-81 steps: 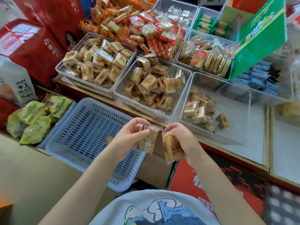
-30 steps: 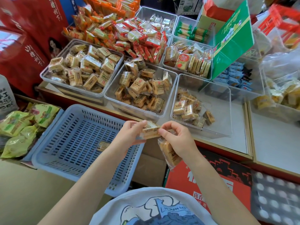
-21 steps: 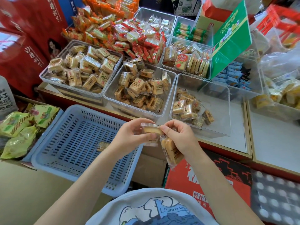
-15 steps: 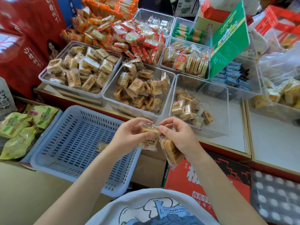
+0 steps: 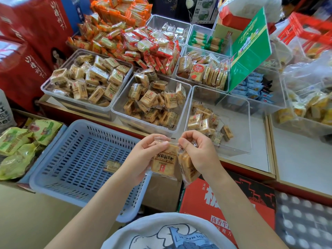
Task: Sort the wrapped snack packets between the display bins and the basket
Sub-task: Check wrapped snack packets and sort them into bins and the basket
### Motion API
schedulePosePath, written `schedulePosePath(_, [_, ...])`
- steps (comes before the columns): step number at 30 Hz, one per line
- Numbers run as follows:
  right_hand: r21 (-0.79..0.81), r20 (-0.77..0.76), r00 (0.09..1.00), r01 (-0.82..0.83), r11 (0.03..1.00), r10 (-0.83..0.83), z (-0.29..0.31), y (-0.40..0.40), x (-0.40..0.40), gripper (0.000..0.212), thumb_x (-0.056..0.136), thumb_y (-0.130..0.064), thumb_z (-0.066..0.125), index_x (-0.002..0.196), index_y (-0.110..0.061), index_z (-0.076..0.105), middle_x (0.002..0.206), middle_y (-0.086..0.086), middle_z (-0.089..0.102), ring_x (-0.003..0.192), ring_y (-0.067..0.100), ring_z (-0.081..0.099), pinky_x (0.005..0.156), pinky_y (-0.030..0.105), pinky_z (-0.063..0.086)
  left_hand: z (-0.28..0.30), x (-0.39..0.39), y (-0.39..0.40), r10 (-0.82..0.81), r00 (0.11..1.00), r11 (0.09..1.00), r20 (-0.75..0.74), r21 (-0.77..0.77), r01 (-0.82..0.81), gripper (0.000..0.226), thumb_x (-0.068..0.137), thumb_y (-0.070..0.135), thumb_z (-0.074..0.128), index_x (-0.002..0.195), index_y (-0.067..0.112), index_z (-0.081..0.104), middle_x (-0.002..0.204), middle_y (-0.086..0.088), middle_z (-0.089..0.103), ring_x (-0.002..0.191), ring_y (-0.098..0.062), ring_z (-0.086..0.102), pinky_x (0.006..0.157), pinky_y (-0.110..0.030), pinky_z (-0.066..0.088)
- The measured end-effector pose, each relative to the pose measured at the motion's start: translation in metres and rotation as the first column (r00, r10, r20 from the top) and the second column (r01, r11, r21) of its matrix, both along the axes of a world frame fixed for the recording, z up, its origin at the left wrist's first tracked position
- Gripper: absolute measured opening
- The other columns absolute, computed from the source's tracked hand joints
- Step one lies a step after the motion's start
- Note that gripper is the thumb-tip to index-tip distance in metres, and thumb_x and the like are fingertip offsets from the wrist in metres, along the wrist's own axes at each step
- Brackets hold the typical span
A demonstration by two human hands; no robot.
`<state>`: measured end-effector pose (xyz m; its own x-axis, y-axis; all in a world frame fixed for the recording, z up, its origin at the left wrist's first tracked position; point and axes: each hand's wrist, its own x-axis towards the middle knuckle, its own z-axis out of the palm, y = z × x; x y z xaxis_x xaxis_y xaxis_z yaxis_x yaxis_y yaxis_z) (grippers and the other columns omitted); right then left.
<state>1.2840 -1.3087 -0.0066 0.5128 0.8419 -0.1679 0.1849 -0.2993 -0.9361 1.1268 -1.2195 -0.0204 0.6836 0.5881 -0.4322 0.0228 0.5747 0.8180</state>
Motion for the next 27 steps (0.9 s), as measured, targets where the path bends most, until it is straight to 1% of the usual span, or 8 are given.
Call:
schedulePosePath(5, [-0.022,0.018,0.999,0.028,0.999,-0.027,-0.001,-0.003,0.000,0.014,0.098,-0.012,0.065,0.087,-0.020,0.067,0.080,-0.004,0.068,0.075,0.004,0.065,0.075,0.026,0.057,-0.003,0.003,-0.004,0.024,1.000,1.000,-0.013,0.012,-0.024,0.030,0.085,0.021,0.072,0.112,0.009,0.068,0.092,-0.008,0.076,0.082,-0.021,0.074,0.059,-0.030,0.058])
schedulePosePath(8, [-0.063,0.013,0.996,0.085,0.994,-0.084,-0.003,-0.004,0.003,0.011,0.098,-0.016,0.065,0.088,-0.021,0.067,0.085,-0.002,0.069,0.082,0.012,0.066,0.079,0.033,0.058,-0.004,0.002,-0.004,-0.166,0.984,0.976,-0.070,0.129,0.174,0.039,0.086,0.022,0.074,0.122,0.021,0.059,0.102,-0.007,0.076,0.092,-0.026,0.075,0.070,-0.037,0.061])
schedulePosePath(10, [-0.074,-0.003,0.991,0.135,0.988,-0.136,-0.003,-0.005,0.006,0.008,0.097,-0.019,0.067,0.090,-0.020,0.068,0.084,-0.005,0.069,0.079,0.007,0.065,0.079,0.032,0.057,-0.006,0.002,-0.004,-0.226,0.970,0.952,-0.091,0.191,0.239,0.042,0.090,0.012,0.074,0.125,0.028,0.056,0.107,-0.011,0.074,0.094,-0.030,0.075,0.068,-0.038,0.060])
schedulePosePath(15, [-0.070,-0.050,0.964,0.259,0.963,-0.262,-0.003,-0.001,0.005,0.007,0.099,-0.028,0.062,0.095,-0.023,0.063,0.098,0.006,0.070,0.094,0.024,0.067,0.086,0.044,0.059,-0.010,0.007,-0.012,-0.049,0.996,0.971,-0.070,0.232,0.064,0.041,0.091,0.012,0.073,0.126,0.026,0.056,0.109,-0.014,0.073,0.093,-0.031,0.075,0.068,-0.045,0.064])
schedulePosePath(18, [-0.119,-0.068,0.955,0.279,0.953,-0.289,-0.003,0.002,0.002,0.020,0.101,-0.038,0.059,0.096,-0.019,0.061,0.101,0.014,0.069,0.096,0.033,0.067,0.088,0.048,0.058,-0.014,0.012,-0.015,-0.041,0.997,0.968,-0.070,0.245,0.057,0.047,0.088,0.028,0.080,0.125,0.031,0.053,0.113,-0.012,0.072,0.098,-0.025,0.074,0.078,-0.042,0.063])
schedulePosePath(21, [-0.186,-0.117,0.959,0.234,0.954,-0.258,-0.004,0.007,-0.005,0.032,0.101,-0.049,0.054,0.100,-0.017,0.059,0.101,0.014,0.070,0.094,0.030,0.070,0.084,0.047,0.060,-0.015,0.017,-0.017,-0.087,0.990,0.937,-0.115,0.327,0.121,0.070,0.070,0.046,0.091,0.125,0.040,0.048,0.112,-0.005,0.071,0.099,-0.018,0.074,0.081,-0.037,0.062])
schedulePosePath(24, [-0.179,-0.222,0.945,0.204,0.962,-0.242,-0.002,0.009,-0.009,0.037,0.099,-0.053,0.054,0.102,-0.016,0.060,0.103,0.014,0.071,0.094,0.029,0.072,0.084,0.050,0.062,-0.016,0.019,-0.015,-0.022,0.994,0.938,-0.103,0.343,0.057,0.072,0.065,0.039,0.087,0.126,0.036,0.048,0.107,-0.006,0.072,0.094,-0.019,0.074,0.075,-0.034,0.062])
schedulePosePath(27, [-0.083,-0.391,0.902,0.163,0.983,-0.182,0.004,0.007,-0.001,0.045,0.090,-0.052,0.063,0.105,-0.010,0.063,0.107,0.021,0.072,0.099,0.034,0.072,0.087,0.051,0.061,-0.013,0.014,-0.008,0.072,0.997,0.972,-0.030,0.226,-0.063,0.066,0.066,0.032,0.084,0.124,0.031,0.052,0.104,-0.007,0.076,0.095,-0.023,0.075,0.070,-0.034,0.061])
